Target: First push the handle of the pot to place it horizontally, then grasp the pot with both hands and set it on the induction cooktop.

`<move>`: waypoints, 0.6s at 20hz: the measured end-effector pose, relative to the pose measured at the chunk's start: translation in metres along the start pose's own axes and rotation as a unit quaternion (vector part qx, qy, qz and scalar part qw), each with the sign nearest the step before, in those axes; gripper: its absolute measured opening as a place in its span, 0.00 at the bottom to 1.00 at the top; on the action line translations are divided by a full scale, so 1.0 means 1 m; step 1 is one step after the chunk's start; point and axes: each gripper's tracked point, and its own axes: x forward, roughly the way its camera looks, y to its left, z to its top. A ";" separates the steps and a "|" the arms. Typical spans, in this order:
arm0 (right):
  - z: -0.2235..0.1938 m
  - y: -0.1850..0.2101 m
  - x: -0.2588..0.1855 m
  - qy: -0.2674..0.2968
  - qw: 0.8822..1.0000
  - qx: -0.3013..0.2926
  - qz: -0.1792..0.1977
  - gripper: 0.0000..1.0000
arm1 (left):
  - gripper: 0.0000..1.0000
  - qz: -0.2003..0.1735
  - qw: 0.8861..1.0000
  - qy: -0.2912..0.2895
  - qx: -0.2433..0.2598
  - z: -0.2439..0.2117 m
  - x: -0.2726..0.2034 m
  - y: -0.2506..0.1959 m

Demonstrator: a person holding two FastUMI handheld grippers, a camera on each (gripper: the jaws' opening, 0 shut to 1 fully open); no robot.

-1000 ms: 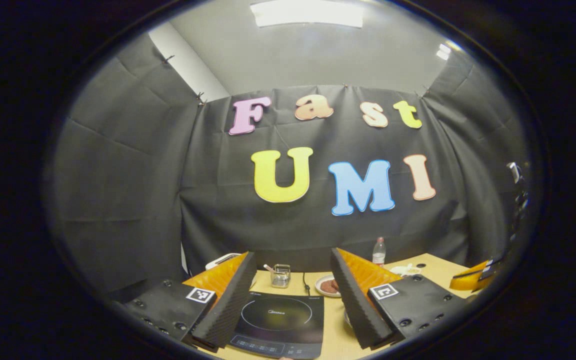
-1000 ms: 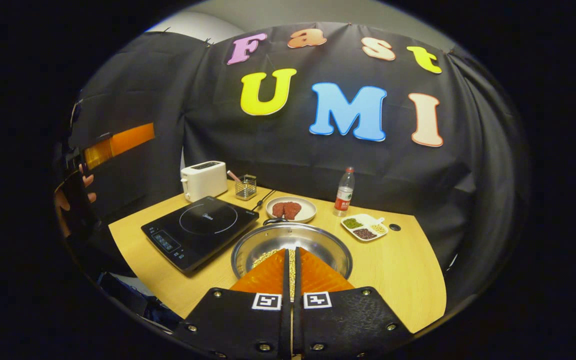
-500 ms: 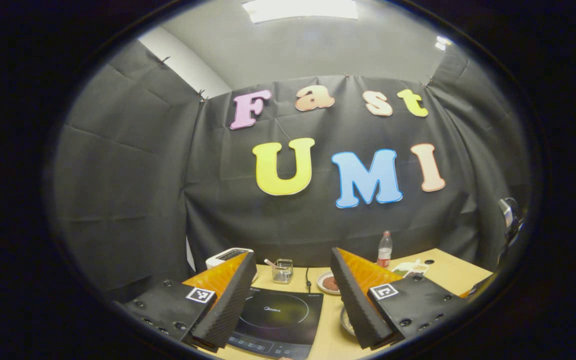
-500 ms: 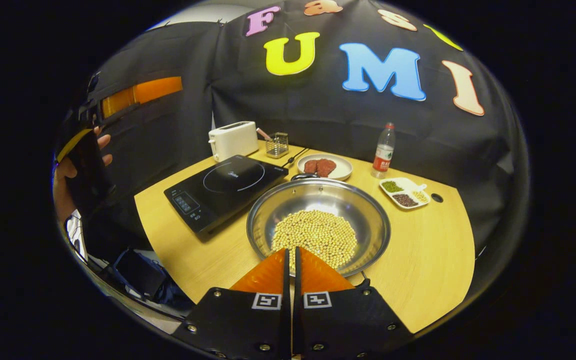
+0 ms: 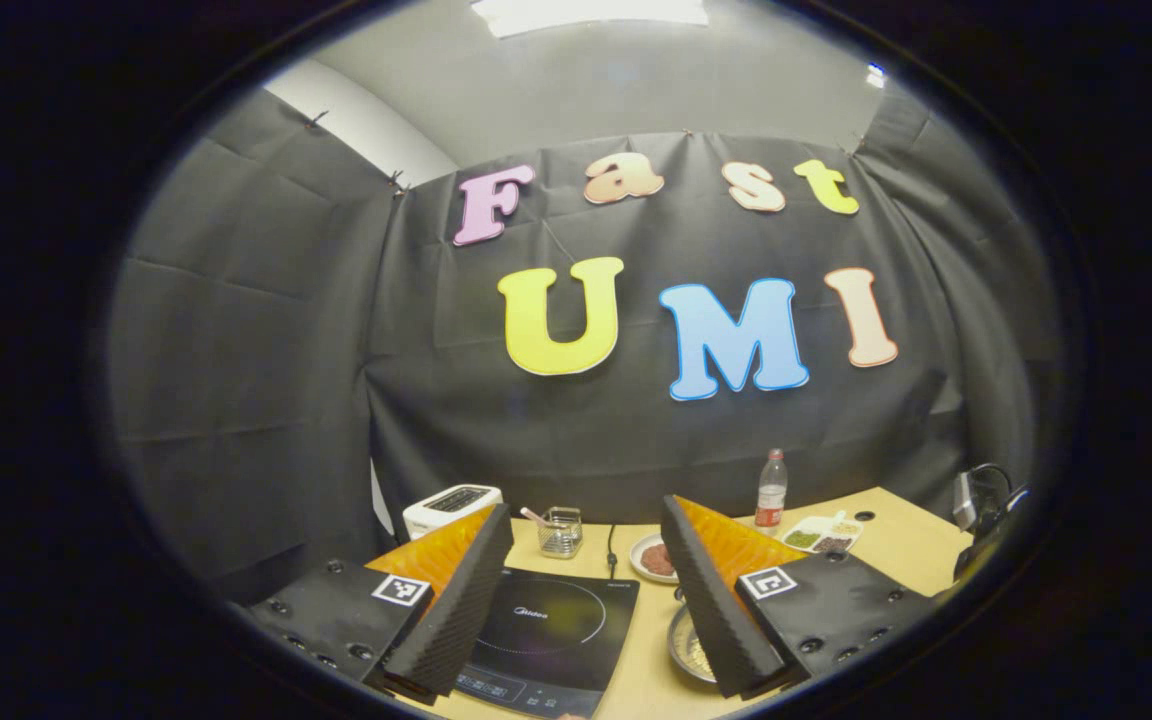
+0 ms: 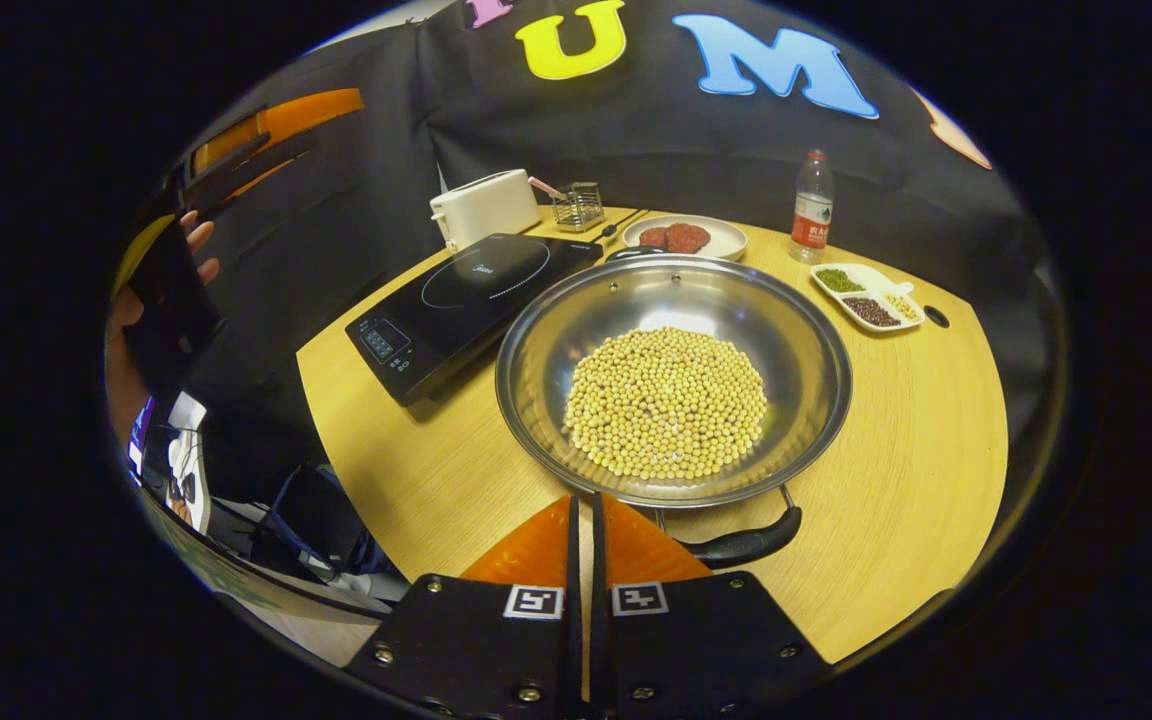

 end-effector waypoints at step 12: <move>-0.013 -0.031 -0.005 0.023 0.999 0.024 -0.015 0.01 | 1.00 -0.013 1.000 0.008 0.007 -0.007 0.007 -0.022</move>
